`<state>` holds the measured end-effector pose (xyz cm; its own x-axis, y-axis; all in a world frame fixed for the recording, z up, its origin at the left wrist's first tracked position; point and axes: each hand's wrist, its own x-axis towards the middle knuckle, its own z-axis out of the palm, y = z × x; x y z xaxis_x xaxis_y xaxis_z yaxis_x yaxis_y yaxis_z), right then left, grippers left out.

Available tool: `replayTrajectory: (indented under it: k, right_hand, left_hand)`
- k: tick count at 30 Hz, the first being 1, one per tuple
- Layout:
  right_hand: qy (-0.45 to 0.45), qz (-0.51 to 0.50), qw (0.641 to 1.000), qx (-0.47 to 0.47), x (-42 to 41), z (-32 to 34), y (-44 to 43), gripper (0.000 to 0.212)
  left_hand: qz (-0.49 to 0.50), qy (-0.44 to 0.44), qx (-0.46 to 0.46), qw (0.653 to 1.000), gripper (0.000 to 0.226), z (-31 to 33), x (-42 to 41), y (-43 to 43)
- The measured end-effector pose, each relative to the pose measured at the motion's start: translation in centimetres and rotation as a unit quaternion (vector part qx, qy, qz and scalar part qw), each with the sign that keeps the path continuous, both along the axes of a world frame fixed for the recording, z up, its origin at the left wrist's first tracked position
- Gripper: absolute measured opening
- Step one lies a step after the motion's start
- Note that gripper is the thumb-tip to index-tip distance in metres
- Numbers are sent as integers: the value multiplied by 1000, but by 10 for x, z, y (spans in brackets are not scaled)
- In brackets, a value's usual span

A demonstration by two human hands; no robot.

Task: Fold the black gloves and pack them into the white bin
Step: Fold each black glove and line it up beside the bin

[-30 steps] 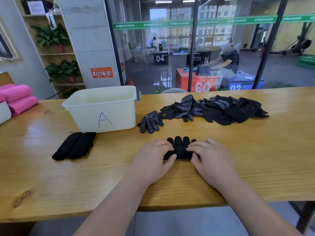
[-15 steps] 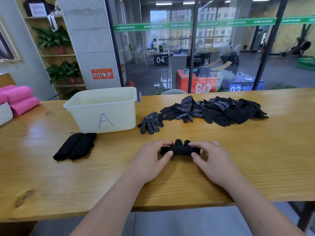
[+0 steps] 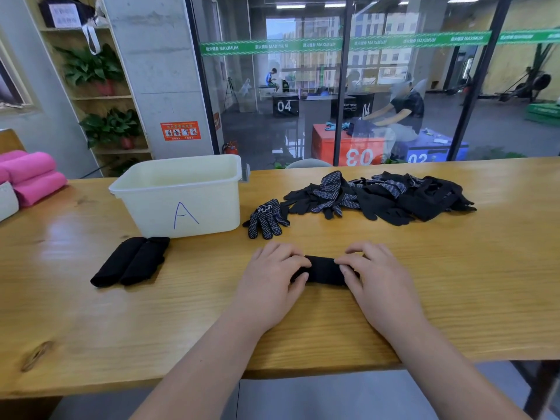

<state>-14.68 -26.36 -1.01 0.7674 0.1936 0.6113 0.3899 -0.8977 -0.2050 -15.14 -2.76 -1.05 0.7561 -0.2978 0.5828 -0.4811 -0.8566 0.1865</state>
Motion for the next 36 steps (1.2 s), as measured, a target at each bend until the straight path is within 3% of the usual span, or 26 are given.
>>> replayTrajectory:
  k: [6,14,20,27,32,36]
  right_hand:
    - [54,11,998,8,6,-2,-3,19]
    - [193,105,963,156,2,4,-13,27]
    - [218,180,954,104,-5,7,-14,39]
    - [188,167,966,69,-4,6,-11,34]
    - [172,179,966,77,-10,15,-7,44]
    - [190,192,961,-56,-7,18,9,58]
  left_hand:
    - [1,56,23,998,35,1,-2,-2]
    - [43,87,-11,995,50,0,-3,1]
    - [40,133,-23,990,65,2,-1,4]
    - [6,177,-51,983,78,-4,7,9]
    - [7,179,-85,980,60,-1,7,10]
    - [50,140,-98,984,43,2,7,10]
